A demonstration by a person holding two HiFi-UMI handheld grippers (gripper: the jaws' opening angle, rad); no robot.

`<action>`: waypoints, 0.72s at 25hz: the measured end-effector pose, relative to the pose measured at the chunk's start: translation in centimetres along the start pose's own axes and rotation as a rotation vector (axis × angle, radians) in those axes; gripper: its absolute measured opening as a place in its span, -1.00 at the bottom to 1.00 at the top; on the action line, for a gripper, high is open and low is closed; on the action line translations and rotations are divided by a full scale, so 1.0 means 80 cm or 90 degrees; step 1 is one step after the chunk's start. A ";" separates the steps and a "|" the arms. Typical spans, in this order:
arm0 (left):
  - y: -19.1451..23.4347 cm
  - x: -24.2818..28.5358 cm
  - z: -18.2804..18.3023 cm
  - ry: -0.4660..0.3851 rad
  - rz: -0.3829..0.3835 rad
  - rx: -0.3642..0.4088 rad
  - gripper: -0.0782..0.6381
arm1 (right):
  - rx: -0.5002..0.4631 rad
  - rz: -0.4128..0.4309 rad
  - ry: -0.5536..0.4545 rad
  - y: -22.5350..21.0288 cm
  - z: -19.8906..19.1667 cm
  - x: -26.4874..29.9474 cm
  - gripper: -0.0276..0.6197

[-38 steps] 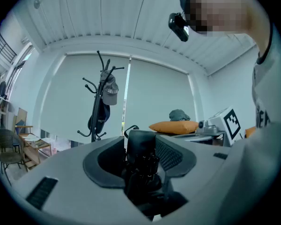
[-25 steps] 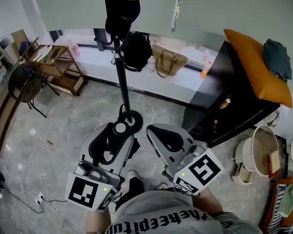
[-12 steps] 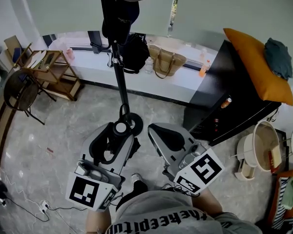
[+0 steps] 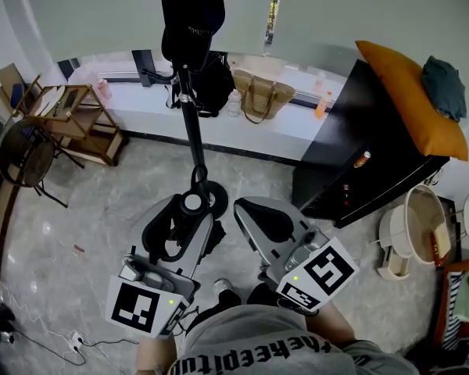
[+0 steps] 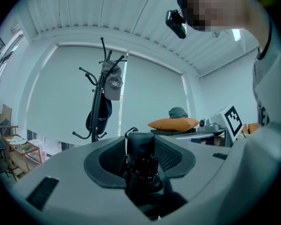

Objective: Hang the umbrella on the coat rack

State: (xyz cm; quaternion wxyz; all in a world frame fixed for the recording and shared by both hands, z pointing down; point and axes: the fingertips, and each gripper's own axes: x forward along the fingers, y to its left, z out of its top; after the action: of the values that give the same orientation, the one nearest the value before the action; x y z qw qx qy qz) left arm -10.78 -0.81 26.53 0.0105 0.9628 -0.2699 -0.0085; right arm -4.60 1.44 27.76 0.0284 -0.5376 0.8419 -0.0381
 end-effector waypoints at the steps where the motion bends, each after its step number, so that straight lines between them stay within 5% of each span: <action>1: 0.002 0.000 -0.001 0.001 0.000 0.002 -0.23 | 0.000 -0.003 0.000 0.000 -0.001 0.001 -0.88; 18: 0.026 0.031 -0.003 -0.008 0.023 0.004 -0.27 | 0.011 0.009 -0.011 -0.028 0.006 0.024 -0.88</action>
State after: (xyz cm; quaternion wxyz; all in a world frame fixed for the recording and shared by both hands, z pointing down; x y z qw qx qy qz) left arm -9.73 -3.92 26.77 0.0064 0.9577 -0.2875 -0.0133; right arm -3.32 -1.30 27.46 0.0410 -0.5314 0.8452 -0.0407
